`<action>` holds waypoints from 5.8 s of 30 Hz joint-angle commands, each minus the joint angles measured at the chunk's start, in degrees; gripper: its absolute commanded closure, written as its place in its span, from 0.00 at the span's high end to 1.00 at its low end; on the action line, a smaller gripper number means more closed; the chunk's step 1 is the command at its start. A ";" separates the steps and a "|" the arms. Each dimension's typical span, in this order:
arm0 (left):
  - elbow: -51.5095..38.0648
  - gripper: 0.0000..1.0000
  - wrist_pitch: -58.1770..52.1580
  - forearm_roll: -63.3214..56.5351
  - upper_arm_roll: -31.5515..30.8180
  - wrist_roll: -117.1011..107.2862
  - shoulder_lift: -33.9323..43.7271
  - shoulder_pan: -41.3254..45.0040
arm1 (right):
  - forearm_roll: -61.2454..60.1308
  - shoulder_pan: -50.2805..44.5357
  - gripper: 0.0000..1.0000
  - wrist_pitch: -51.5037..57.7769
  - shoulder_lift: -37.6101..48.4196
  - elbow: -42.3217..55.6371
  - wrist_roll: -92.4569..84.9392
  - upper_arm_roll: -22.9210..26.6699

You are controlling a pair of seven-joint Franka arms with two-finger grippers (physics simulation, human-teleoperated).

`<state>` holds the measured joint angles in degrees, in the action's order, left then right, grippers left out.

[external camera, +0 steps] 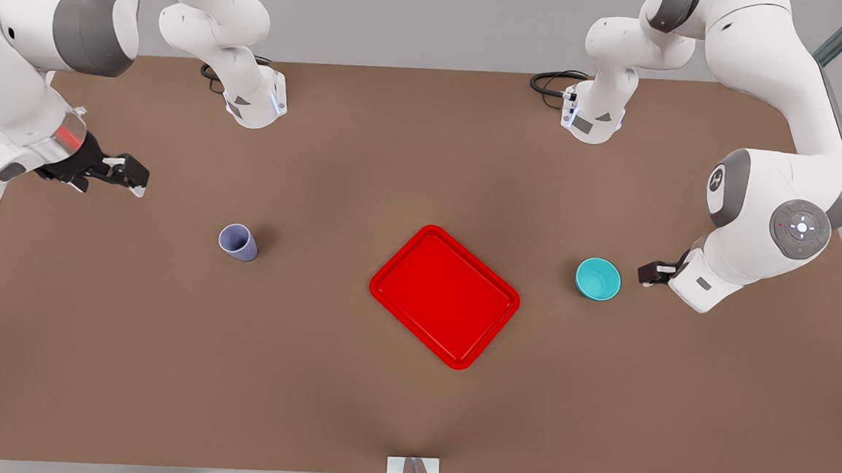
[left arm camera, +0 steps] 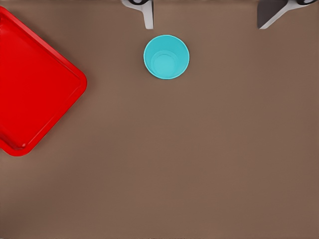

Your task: Place the bowl on the tray with the left arm and the cup on the tray with the right arm

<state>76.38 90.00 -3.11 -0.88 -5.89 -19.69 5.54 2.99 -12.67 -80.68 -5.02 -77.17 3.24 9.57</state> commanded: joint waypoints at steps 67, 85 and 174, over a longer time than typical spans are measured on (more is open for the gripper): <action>8.17 1.00 25.75 29.66 -2.11 -11.16 -24.08 14.06 | -3.78 0.54 1.00 -45.18 -8.17 -48.95 -10.19 0.01; -4.57 1.00 -7.29 6.89 12.75 -0.26 -0.96 11.87 | -3.78 0.45 0.62 -47.28 -12.91 -48.51 -10.01 0.01; -4.13 1.00 -9.14 5.57 8.61 -0.35 -1.31 8.17 | -21.01 -28.20 1.00 -45.35 -38.23 -4.31 -18.80 -0.51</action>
<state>72.20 80.86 2.45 7.73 -6.16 -20.93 13.71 -18.02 -40.86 -126.04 -43.20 -81.48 -15.64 9.08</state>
